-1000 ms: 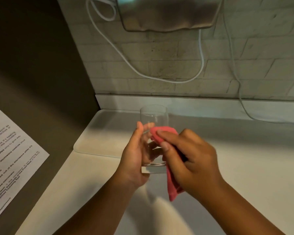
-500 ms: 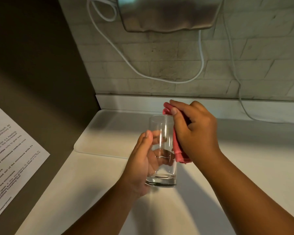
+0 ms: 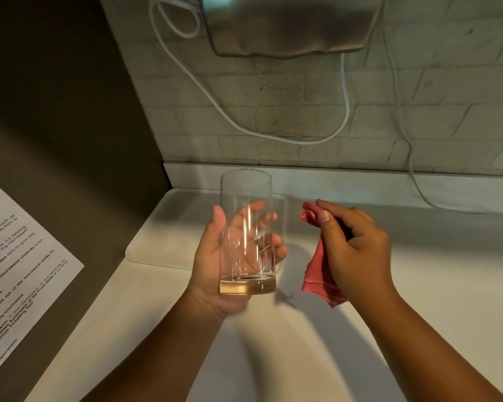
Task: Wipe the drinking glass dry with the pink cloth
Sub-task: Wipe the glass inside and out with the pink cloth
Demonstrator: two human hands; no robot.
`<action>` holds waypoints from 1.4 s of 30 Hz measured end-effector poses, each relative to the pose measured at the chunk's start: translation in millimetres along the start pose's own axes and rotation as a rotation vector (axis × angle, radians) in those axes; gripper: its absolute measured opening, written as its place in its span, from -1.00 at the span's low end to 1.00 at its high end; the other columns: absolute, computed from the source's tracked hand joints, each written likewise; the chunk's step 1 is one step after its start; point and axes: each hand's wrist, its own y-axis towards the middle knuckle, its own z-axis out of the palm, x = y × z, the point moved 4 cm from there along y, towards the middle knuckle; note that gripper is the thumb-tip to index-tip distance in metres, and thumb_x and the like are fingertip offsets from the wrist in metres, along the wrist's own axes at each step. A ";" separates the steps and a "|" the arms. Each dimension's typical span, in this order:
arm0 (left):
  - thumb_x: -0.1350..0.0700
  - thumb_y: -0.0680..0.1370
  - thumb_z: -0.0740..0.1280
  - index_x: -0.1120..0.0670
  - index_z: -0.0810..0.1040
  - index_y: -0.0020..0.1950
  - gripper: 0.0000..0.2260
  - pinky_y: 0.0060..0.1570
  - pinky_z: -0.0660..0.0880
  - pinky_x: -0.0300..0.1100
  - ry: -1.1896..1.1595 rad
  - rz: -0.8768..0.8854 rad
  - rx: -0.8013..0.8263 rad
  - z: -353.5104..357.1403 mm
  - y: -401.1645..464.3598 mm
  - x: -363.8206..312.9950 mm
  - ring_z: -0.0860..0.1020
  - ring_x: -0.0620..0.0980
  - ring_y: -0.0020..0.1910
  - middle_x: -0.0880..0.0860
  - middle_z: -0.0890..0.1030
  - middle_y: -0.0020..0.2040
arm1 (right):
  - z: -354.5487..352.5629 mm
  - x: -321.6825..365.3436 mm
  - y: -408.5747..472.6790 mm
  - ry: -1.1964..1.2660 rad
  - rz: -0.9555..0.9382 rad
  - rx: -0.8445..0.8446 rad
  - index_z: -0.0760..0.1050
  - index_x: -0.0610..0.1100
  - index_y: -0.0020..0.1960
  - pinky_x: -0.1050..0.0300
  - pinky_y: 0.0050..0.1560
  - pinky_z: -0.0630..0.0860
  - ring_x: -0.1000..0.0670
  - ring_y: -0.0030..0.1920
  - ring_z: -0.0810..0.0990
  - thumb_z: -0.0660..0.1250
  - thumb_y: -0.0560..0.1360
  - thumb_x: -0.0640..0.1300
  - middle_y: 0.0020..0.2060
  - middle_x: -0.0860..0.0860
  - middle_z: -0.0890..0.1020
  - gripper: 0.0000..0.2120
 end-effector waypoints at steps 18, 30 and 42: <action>-0.36 0.60 0.24 0.21 0.58 0.43 -0.30 0.48 0.36 0.12 0.124 -0.094 -0.138 -29.2 -0.4 29.3 0.65 0.15 0.22 0.22 0.63 0.23 | 32.1 96.6 -49.5 -0.230 -0.616 0.341 0.61 -0.19 0.23 0.13 0.03 0.56 -0.01 0.03 0.62 0.33 0.51 -0.19 0.05 -0.05 0.66 -0.69; -0.29 0.60 0.21 0.06 0.59 0.44 -0.42 0.47 0.37 0.29 0.218 -0.117 -0.300 -29.7 3.0 35.9 0.46 0.34 0.48 0.32 0.54 0.45 | 33.4 75.8 2.3 -0.257 -0.462 0.087 0.62 -0.13 0.26 0.25 -0.14 0.56 0.08 -0.14 0.58 0.35 0.59 -0.15 -0.07 -0.01 0.64 -0.74; -0.25 0.47 0.38 0.13 0.65 0.34 -0.41 0.28 0.49 0.21 0.301 -0.039 -0.260 -17.5 2.5 29.1 0.63 0.21 0.16 0.24 0.69 0.16 | 24.3 48.8 11.1 -0.119 -0.299 -0.044 0.60 -0.12 0.29 0.28 -0.10 0.55 0.15 -0.14 0.58 0.35 0.60 -0.20 -0.09 0.02 0.63 -0.73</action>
